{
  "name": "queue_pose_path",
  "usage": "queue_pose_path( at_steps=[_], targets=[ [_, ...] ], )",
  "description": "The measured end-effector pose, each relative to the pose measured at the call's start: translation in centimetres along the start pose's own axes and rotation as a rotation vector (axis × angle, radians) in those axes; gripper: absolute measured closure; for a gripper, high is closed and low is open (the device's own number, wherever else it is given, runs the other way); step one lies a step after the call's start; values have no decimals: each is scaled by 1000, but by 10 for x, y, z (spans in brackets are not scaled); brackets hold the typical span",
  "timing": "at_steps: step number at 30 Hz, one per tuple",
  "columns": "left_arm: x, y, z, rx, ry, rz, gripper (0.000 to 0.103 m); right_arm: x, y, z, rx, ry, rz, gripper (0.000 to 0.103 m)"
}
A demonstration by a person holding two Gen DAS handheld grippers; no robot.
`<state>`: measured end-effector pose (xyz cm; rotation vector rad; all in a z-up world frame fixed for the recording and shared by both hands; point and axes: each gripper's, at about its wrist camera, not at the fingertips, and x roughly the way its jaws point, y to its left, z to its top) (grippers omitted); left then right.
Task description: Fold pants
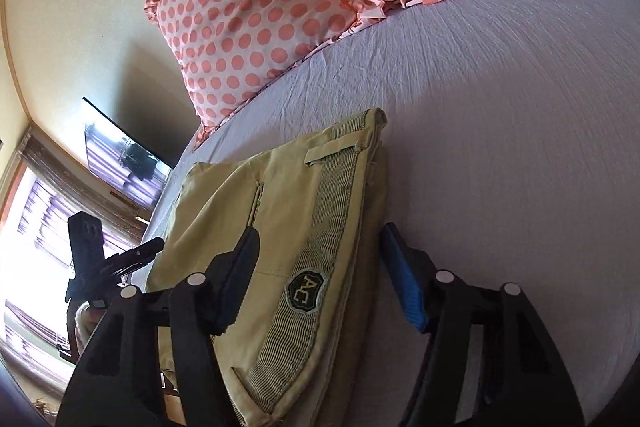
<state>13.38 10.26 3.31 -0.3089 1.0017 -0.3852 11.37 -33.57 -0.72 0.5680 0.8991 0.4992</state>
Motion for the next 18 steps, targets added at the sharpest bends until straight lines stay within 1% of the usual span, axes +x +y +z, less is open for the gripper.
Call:
queue_pose_path(
  at_steps=[1, 3, 4, 6, 7, 8, 9, 10, 11, 13, 16, 18],
  targets=[
    [2, -2, 3, 11, -2, -15, 37, 1, 1, 1, -9, 6, 4, 45],
    [10, -7, 8, 24, 21, -50, 29, 2, -3, 4, 2, 15, 30, 46],
    [14, -8, 11, 29, 28, -60, 26, 3, -5, 7, 10, 17, 42, 48],
    [21, -10, 20, 22, 34, -74, 25, 9, -8, 12, 18, 32, 63, 55],
    [24, -9, 25, 5, 38, -92, 26, 12, -11, 13, 29, 47, 90, 64],
    [26, -5, 29, -20, 43, -110, 40, 17, -14, 12, 49, 68, 128, 82],
    [28, -1, 31, -44, 47, -109, 52, 19, -19, 11, 72, 76, 168, 86],
    [29, 3, 33, -65, 51, -113, 75, 18, -20, 11, 83, 75, 185, 88],
    [26, 7, 34, -79, 46, -141, 85, 15, -20, 12, 85, 65, 210, 90],
    [16, 8, 35, -80, 25, -186, 91, 8, -14, 16, 75, 48, 242, 92],
    [-1, -15, 45, 14, -42, -156, 92, 0, 8, 36, 7, 10, 256, 94],
    [-8, -33, 59, 73, -97, -134, 92, -4, 20, 57, -37, -20, 276, 94]
  ],
)
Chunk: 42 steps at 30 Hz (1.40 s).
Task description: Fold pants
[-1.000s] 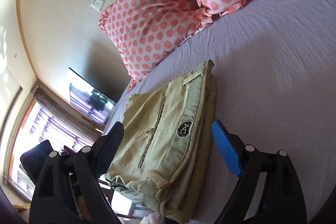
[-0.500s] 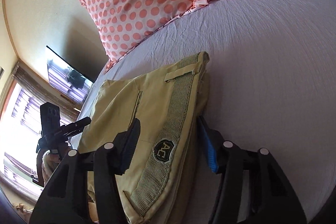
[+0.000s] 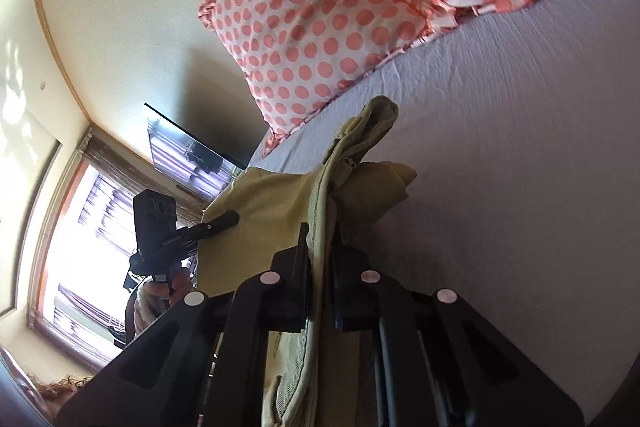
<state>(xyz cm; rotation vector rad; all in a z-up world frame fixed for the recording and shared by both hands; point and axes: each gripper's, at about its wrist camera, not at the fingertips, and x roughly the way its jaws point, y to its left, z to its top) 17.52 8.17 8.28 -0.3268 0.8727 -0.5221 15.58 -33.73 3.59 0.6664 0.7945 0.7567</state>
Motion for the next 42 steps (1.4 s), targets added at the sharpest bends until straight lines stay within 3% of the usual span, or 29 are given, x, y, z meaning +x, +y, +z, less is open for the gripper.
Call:
queue_pose_path(
  at_steps=[6, 8, 12, 13, 15, 16, 17, 19, 20, 23, 26, 28, 29, 31, 35, 40, 42],
  targets=[
    [40, -8, 63, -9, -91, 57, 91, 4, -18, 70, -8, -132, -89, 94],
    [70, -5, 78, 2, -81, 121, 89, 12, -36, 84, -2, -146, -194, 94],
    [107, 4, 78, 6, -2, 272, 84, 27, -53, 82, 4, -76, -493, 88],
    [101, 2, 73, 33, -36, 322, 78, 18, -50, 77, -6, -100, -502, 88],
    [83, -8, 63, 121, -128, 475, 72, 0, -39, 63, -16, -157, -459, 78],
    [71, -14, 56, 159, -170, 516, 63, -6, -33, 56, -11, -169, -410, 62],
    [58, -18, 50, 176, -198, 497, 61, -9, -28, 49, -7, -165, -353, 49],
    [36, -27, 34, 165, -203, 357, 57, -3, -20, 35, -3, -128, -276, 46],
    [30, -34, 26, 155, -193, 288, 49, 2, -18, 30, 3, -100, -255, 45],
    [37, -51, 1, 143, -113, 172, 39, 25, -19, 18, 58, -16, -282, 33],
    [66, -55, -22, 135, 6, 217, 39, 25, -12, 5, 75, -26, -350, 33],
    [73, -54, -40, 145, 28, 284, 39, 19, 2, -9, 48, -38, -413, 29],
    [67, -56, -49, 160, -6, 300, 36, 16, 11, -18, 25, -44, -440, 15],
    [51, -61, -69, 171, -54, 346, 25, 13, 27, -42, -44, -73, -561, 1],
    [24, -66, -114, 165, -105, 413, 12, 19, 50, -96, -221, -127, -678, 1],
    [14, -67, -147, 154, -124, 476, 12, 39, 62, -130, -343, -158, -828, 1],
    [14, -68, -153, 164, -138, 494, 10, 45, 63, -136, -364, -143, -841, 1]
  ],
)
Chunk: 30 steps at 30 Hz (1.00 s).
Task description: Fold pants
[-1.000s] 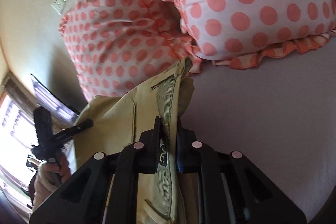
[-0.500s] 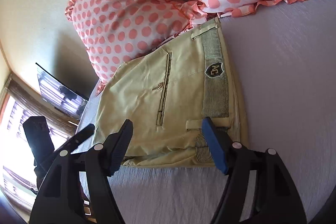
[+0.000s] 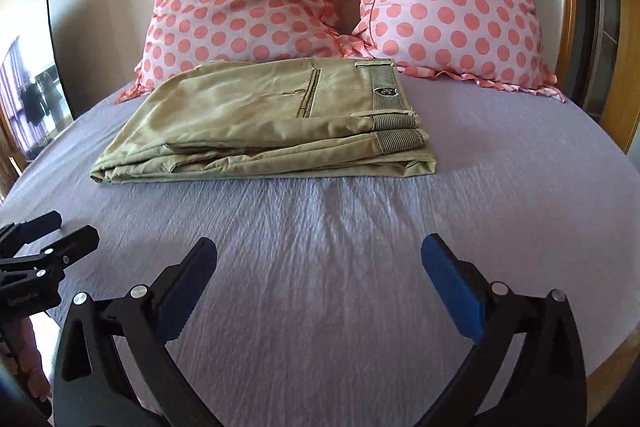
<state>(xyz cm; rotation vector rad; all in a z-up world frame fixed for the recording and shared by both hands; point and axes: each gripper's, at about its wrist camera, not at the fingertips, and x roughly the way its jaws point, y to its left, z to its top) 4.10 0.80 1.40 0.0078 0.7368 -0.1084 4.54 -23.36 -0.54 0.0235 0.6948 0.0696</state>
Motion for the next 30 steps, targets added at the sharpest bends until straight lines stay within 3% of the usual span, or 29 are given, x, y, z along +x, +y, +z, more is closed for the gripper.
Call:
queue_pose_path(
  at_steps=[3, 12, 30],
  targets=[
    [-1, -4, -6, 23, 0, 29, 2, -1, 6, -7, -11, 3, -15, 1],
    [-5, -5, -21, 41, -105, 41, 2, -5, 9, -19, 16, -64, -43, 1],
    [-5, -7, -26, 51, -158, 40, 2, -6, 11, -23, 19, -97, -56, 1]
  ],
)
